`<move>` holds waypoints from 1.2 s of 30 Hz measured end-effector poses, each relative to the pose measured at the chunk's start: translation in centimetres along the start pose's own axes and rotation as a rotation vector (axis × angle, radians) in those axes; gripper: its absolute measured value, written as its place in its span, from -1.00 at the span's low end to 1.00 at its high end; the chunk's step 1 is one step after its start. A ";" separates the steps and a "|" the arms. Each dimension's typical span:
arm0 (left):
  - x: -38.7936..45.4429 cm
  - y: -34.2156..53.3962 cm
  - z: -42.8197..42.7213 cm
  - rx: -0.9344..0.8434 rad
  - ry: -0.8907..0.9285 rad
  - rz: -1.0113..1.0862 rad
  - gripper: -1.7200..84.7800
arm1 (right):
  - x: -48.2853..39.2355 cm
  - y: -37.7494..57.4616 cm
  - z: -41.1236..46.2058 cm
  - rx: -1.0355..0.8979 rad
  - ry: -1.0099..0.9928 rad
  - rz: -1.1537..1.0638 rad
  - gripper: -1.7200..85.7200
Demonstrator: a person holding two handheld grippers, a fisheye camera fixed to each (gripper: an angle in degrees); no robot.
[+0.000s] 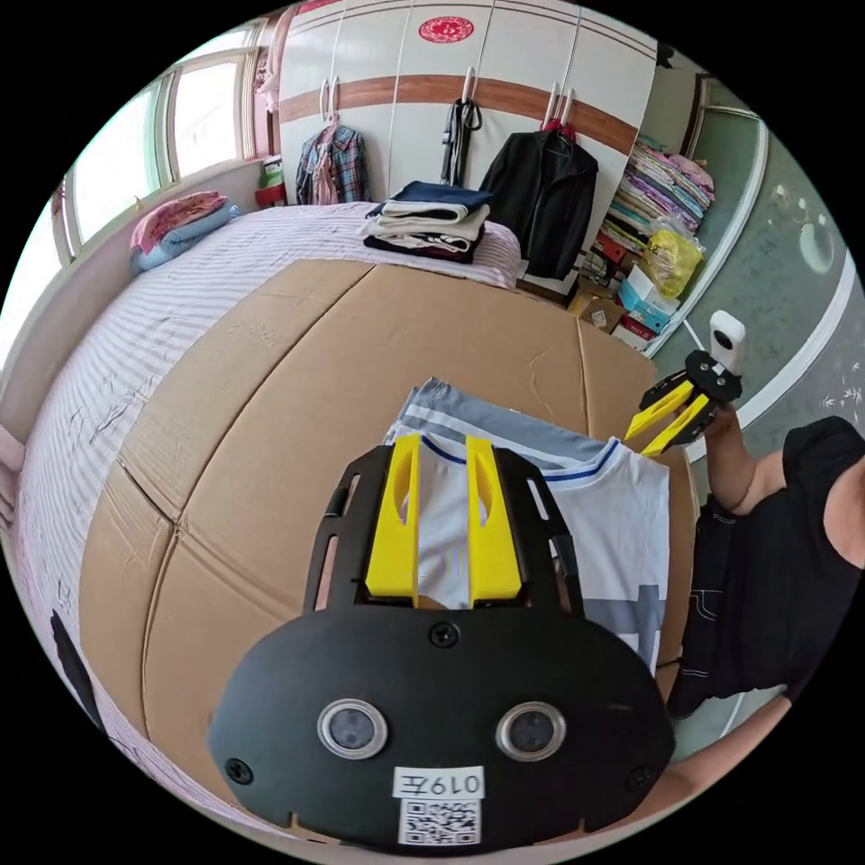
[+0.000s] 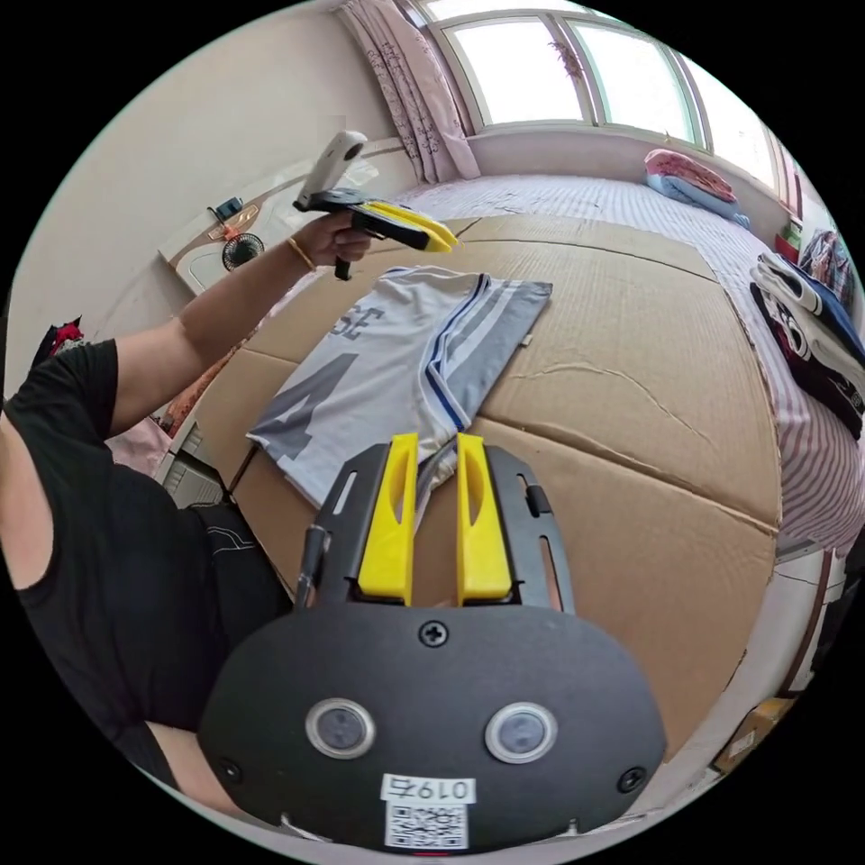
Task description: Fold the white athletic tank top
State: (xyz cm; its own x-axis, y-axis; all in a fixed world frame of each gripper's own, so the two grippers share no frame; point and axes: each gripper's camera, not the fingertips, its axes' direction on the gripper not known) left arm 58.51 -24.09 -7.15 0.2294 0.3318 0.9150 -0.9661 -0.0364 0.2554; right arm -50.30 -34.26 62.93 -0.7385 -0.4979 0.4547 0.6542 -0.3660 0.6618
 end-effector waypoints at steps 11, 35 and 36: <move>26.9 18.3 -11.8 0.263 -0.062 0.049 -0.87 | -4.7 0.3 -7.0 0.065 -0.021 0.054 -0.80; 60.9 17.7 -13.2 -0.058 -0.478 0.292 -0.94 | -41.1 0.0 -12.3 -0.027 0.482 -0.902 -0.95; 61.3 17.6 -13.4 -0.054 -0.478 0.285 -0.94 | -41.4 -0.2 -12.4 -0.034 0.476 -0.910 -0.94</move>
State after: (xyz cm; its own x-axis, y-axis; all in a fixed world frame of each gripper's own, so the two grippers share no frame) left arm 54.00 8.26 49.18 -0.0262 -0.1484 0.9886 -0.9996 -0.0094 -0.0279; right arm -17.84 -23.30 36.54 -0.8206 -0.2783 -0.4991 -0.1114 -0.7787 0.6174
